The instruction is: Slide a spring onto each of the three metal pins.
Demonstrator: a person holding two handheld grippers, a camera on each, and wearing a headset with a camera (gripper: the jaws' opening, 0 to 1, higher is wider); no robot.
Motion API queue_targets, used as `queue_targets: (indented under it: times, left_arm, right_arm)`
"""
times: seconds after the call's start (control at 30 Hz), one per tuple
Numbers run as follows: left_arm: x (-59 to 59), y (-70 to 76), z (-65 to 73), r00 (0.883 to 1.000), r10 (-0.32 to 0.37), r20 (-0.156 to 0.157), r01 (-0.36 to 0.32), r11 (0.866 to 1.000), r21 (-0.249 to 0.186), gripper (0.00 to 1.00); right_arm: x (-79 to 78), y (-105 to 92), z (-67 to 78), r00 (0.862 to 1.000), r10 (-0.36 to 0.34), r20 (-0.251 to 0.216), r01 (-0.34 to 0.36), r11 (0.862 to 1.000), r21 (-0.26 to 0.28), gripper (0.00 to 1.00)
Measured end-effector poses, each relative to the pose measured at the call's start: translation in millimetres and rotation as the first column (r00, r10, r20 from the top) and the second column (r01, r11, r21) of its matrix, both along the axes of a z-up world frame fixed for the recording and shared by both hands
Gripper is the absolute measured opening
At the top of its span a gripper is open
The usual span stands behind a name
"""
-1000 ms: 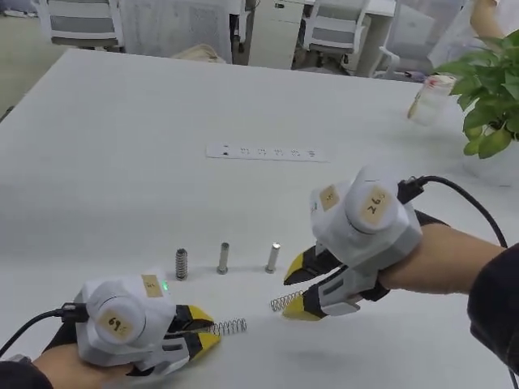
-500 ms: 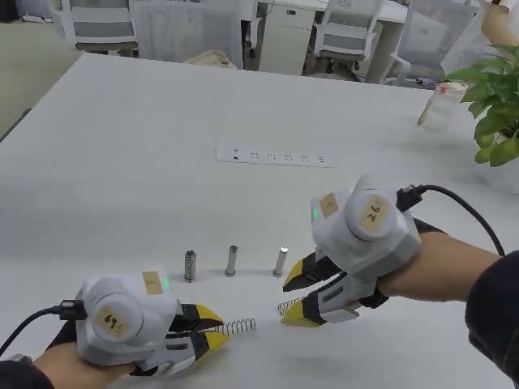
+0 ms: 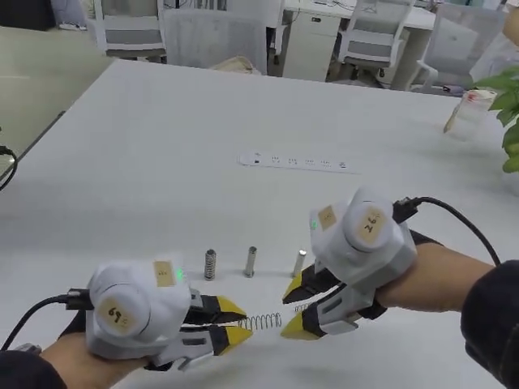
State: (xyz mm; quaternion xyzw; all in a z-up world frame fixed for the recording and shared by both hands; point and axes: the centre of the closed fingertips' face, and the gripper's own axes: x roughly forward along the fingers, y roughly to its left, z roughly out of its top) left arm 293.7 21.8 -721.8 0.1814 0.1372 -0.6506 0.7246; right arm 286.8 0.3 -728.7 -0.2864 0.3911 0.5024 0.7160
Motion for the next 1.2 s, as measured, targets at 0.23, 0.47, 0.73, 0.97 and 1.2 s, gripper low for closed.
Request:
queue_targets:
  times: [0.23,0.47,0.73,0.97,1.2]
  left_arm:
    - [-4.2,-1.8,7.8,1.0,-0.006,0.015,0.006,1.0,-0.011,0.03]
    - [-6.2,-2.2,11.5,1.0,-0.005,0.017,0.005,1.0,-0.018,0.03]
    - [-5.8,-1.2,11.6,1.0,-0.008,0.013,0.008,1.0,-0.021,0.03]
    - [-4.4,-1.1,13.8,1.0,-0.002,0.007,0.002,1.0,-0.029,0.03]
    - [-3.2,-0.1,15.4,1.0,0.007,-0.003,-0.007,0.999,-0.04,0.03]
  right_arm:
    - [-3.8,1.8,-2.6,1.0,0.021,-0.007,-0.021,1.0,-0.003,0.21]
    - [-5.7,3.5,-1.6,0.999,0.034,-0.005,-0.034,0.999,-0.002,0.17]
    - [-6.4,6.0,4.1,0.999,0.036,0.004,-0.037,0.999,0.012,0.09]
    - [-4.5,7.8,12.1,0.999,0.029,0.016,-0.029,0.999,0.033,0.08]
    - [-4.5,11.0,20.1,1.0,0.011,0.009,-0.011,0.997,0.079,0.08]
